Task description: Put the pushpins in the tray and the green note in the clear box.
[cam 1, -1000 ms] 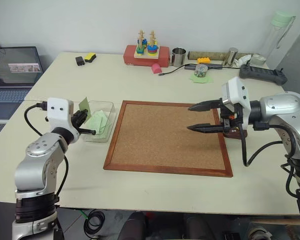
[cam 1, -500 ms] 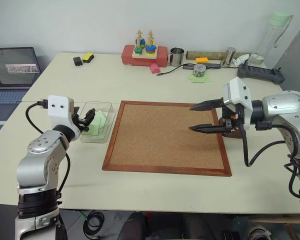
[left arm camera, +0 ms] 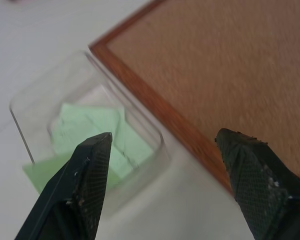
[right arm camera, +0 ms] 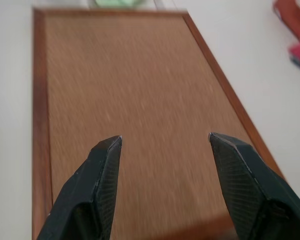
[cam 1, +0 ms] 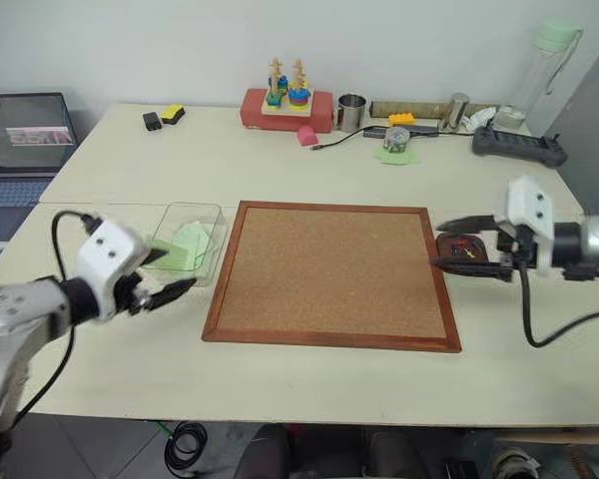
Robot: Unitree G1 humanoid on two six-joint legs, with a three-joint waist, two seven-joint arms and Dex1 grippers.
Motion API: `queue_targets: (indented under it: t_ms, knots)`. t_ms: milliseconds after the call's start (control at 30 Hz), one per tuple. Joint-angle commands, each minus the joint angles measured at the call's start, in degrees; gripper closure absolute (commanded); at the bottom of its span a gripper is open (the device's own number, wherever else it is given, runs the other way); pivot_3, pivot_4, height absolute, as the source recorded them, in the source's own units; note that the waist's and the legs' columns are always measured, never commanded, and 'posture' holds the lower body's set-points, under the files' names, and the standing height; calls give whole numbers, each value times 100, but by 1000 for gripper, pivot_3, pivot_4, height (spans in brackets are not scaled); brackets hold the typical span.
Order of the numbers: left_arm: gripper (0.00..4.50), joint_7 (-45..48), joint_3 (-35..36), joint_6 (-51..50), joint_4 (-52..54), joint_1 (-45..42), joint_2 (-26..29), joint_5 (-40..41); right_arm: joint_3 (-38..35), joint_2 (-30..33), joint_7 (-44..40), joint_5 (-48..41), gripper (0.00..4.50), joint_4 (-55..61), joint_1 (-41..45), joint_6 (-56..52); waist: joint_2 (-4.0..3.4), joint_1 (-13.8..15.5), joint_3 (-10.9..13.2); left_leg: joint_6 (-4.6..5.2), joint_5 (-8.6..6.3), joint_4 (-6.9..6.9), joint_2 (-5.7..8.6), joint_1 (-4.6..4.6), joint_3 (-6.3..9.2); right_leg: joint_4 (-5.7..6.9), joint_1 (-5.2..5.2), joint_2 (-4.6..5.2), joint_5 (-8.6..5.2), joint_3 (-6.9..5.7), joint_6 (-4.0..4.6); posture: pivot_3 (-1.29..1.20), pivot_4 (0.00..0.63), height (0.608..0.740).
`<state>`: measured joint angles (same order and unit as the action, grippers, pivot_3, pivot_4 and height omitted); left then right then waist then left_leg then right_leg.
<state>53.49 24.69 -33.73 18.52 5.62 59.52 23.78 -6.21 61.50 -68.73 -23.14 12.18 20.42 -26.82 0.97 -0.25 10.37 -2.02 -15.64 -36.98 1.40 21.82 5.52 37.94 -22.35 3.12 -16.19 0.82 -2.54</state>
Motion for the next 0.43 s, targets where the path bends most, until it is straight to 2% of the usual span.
queue_targets:
  t_ms: [33,167,433]
  knots:
    - [959,413,619,504,-464,214,264,-223,-588,358,-251,126,1628,-160,-356,435,-4,0,2,0,0,0,-1,-3,-3,0,3,0,0,-2,1,0,150,740]
    - [959,717,825,733,-659,420,266,-213,-865,453,-378,207,1628,-498,-678,805,-7,-6,4,2,0,-2,-1,-7,-11,1,6,-2,-1,0,2,0,150,740]
    - [959,913,1175,711,-692,700,63,-45,-999,479,-310,235,1628,-393,-1257,759,-7,-17,4,2,0,-1,-6,-10,-10,5,5,-1,1,4,2,0,150,740]
